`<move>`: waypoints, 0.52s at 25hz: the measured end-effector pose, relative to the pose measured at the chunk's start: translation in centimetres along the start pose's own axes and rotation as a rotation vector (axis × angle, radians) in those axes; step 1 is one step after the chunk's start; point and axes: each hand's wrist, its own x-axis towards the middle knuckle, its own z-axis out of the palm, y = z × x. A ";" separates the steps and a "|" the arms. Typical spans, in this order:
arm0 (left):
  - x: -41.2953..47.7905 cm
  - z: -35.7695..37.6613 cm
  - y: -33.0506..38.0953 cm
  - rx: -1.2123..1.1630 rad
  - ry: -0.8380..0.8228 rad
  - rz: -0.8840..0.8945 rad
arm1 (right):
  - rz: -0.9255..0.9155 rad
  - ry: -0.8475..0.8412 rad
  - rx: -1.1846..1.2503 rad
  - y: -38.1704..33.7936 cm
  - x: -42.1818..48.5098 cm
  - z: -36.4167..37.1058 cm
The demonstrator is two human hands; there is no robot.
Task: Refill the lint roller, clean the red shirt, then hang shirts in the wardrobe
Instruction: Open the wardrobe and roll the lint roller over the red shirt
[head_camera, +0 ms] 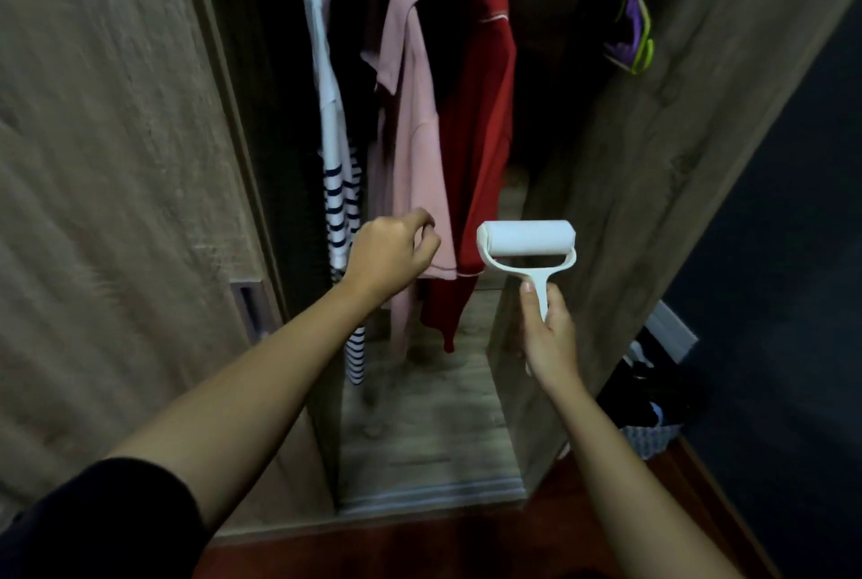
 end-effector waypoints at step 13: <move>6.0 5.1 6.4 -0.308 -0.014 -0.421 | -0.035 0.011 0.021 0.6 9.1 -5.1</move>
